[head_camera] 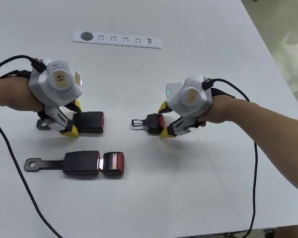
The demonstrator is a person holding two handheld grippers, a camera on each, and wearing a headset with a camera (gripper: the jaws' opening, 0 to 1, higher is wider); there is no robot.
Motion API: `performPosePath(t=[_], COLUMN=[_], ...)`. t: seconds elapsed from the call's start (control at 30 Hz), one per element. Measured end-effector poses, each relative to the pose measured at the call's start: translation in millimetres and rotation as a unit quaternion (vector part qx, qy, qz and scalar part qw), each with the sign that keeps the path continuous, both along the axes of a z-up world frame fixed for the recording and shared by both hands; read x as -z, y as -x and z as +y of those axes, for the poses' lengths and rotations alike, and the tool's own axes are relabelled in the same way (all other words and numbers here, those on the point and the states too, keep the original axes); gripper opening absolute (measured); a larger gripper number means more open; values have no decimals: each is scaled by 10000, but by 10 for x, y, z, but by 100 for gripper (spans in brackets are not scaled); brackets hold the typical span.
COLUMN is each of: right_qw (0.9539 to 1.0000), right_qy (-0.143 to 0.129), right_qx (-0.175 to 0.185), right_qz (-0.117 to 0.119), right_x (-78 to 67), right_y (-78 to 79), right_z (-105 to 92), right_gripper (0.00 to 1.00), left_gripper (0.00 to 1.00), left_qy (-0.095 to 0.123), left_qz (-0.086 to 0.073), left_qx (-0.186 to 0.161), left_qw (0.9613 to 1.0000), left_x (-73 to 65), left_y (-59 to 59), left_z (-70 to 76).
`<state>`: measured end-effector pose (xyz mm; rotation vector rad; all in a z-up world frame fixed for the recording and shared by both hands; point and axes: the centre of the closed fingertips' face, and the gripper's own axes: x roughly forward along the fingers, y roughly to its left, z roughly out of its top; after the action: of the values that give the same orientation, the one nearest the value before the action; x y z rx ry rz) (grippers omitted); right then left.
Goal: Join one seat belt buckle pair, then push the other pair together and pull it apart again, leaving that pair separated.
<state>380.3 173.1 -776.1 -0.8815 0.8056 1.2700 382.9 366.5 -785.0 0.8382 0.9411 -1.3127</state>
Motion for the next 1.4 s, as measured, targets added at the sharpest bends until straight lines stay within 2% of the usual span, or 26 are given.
performPosePath(t=[0.2, 0.23, 0.37, 0.57, 0.73, 0.9, 1.0, 1.07, 1.1, 1.17, 1.3, 1.4], right_qw=[9995, 9995, 9994, 9987, 9974, 9958, 9947, 9942, 9934, 9924, 9904, 9878], right_qy=[-195, -207, -218, -328, -469, -592, -648, -677, -723, -784, -890, -1010], right_qx=[232, 236, 264, 400, 547, 700, 796, 837, 887, 952, 1054, 1187], right_qz=[6, 7, 12, 40, 47, 11, -13, -30, -36, -52, -61, -60], right_x=[-22, -28, -46, -77, -94, -126, -136, -153, -166, -193, -207, -228], right_y=[-63, -24, 54, 108, 166, 184, 175, 200, 213, 238, 301, 387], right_z=[-73, -71, -135, -177, -210, -233, -272, -295, -301, -311, -315, -296], right_gripper=[43, 44, 46, 48, 51, 55, 58, 58, 59, 60, 63, 66], left_gripper=[47, 47, 49, 52, 55, 59, 62, 64, 66, 66, 70, 72], left_qy=[202, 198, 223, 294, 526, 851, 933, 1091, 1235, 1419, 1596, 1830], left_qz=[-3, 4, 0, 79, 150, 158, 119, 86, 77, 42, -57, -188], left_qx=[-54, -71, -186, -404, -703, -1074, -1185, -1385, -1540, -1657, -1818, -1989], left_qw=[9998, 9998, 9996, 9987, 9960, 9904, 9885, 9843, 9803, 9759, 9703, 9626], left_x=[-67, -67, -57, -95, -161, -197, -220, -251, -277, -306, -353, -365], left_y=[35, 46, 54, 166, 227, 256, 319, 340, 351, 396, 497, 517], left_z=[1, 17, 149, 287, 385, 509, 549, 566, 562, 571, 607, 657])
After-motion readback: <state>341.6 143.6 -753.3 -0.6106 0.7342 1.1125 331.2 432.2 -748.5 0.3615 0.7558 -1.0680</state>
